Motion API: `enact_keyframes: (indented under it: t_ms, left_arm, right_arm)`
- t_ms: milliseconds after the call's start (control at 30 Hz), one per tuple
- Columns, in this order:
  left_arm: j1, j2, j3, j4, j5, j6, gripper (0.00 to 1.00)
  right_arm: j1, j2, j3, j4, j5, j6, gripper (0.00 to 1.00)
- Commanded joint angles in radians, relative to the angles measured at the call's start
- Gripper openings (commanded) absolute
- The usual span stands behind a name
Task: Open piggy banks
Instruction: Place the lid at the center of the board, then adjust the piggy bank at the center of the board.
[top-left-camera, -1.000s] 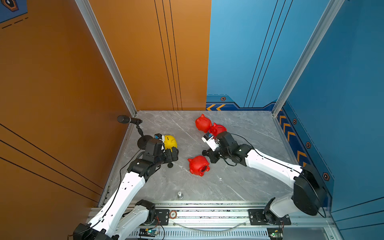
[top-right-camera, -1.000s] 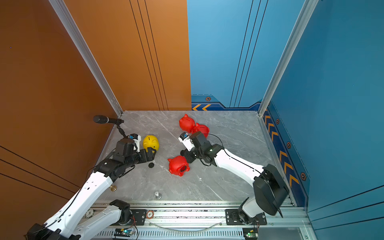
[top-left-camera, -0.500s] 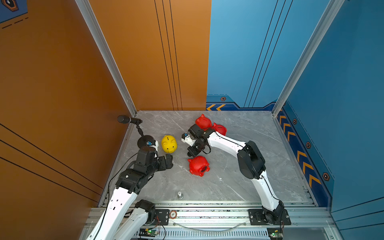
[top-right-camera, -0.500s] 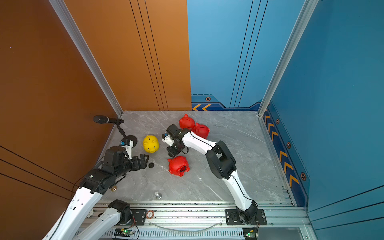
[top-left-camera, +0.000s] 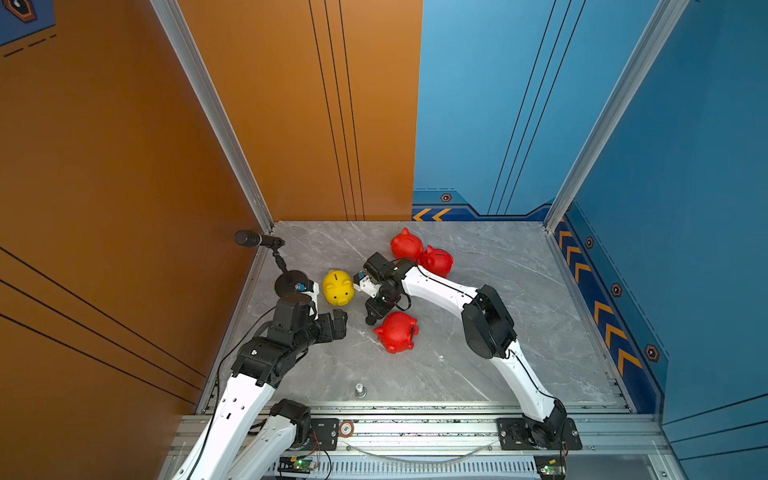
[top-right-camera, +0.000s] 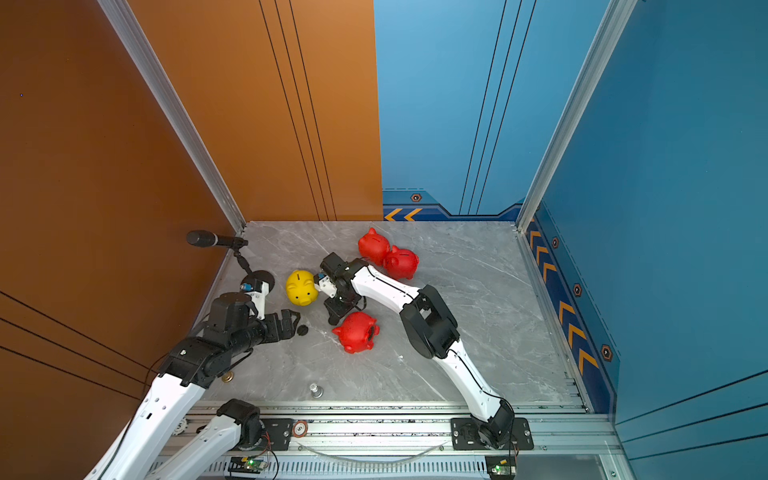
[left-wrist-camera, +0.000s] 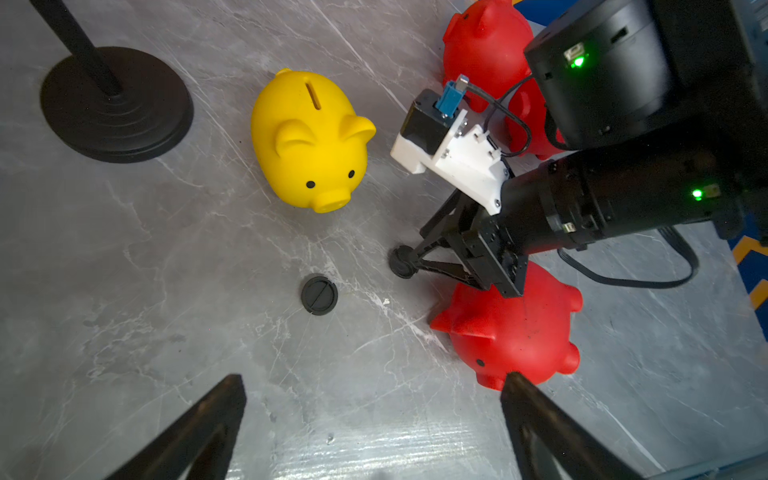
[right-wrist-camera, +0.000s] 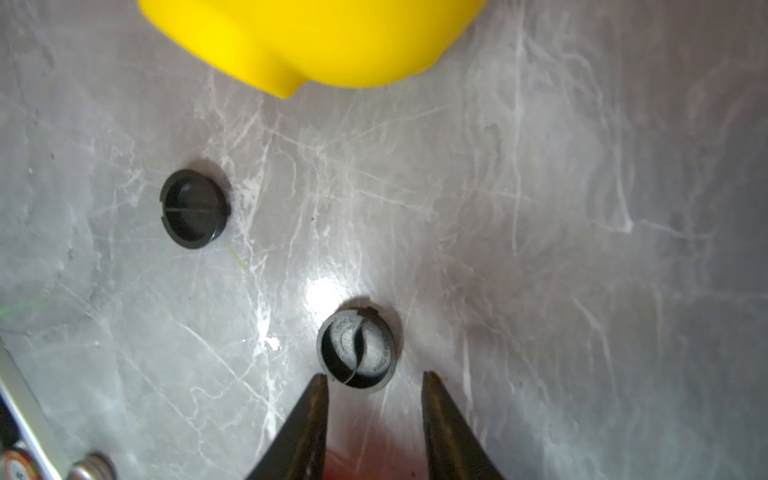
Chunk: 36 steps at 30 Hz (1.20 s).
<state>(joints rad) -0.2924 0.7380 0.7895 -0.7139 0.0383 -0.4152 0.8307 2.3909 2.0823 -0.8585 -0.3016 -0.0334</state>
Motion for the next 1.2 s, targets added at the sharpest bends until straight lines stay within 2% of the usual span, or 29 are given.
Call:
enact_keyframes:
  t_ms: [0,133,267,400,467,533,600,733,933,1067,1167]
  left_arm:
    - [0.011,0.037,-0.004,0.039,0.124,-0.019,0.98]
    - [-0.014,0.095,-0.027,0.097,0.213,-0.052,0.98]
    - [-0.065,0.134,-0.072,0.176,0.231,-0.085,0.98]
    - [-0.108,0.189,-0.103,0.263,0.251,-0.115,0.98]
    - [-0.134,0.215,-0.117,0.300,0.241,-0.122,0.98]
    - [-0.151,0.238,-0.144,0.373,0.253,-0.134,0.98]
    - [-0.157,0.261,-0.178,0.474,0.290,-0.162,0.98]
    - [-0.165,0.301,-0.254,0.692,0.334,-0.231,0.98]
    - [-0.184,0.397,-0.275,0.796,0.335,-0.256,0.98]
    - [-0.198,0.460,-0.276,0.846,0.345,-0.269,0.98]
    - [-0.200,0.483,-0.281,0.877,0.333,-0.282,0.98]
  right_arm:
    - [-0.028,-0.052,0.012,-0.032,0.030,0.011,0.53]
    - [-0.062,-0.168,-0.113,0.064,0.058,0.048,0.63]
    - [-0.101,-0.309,-0.279,0.180,0.043,0.093,0.67]
    - [-0.157,-0.442,-0.463,0.252,-0.032,0.142,0.71]
    - [-0.180,-0.507,-0.554,0.295,-0.089,0.163,0.82]
    - [-0.204,-0.566,-0.640,0.348,-0.166,0.189,0.88]
    - [-0.221,-0.618,-0.724,0.397,-0.235,0.213,0.88]
    - [-0.253,-0.693,-0.877,0.535,-0.380,0.287,0.89]
    - [-0.260,-0.728,-1.008,0.693,-0.502,0.403,0.82]
    - [-0.255,-0.748,-1.077,0.785,-0.540,0.459,0.73]
    - [-0.255,-0.748,-1.119,0.860,-0.569,0.505,0.58]
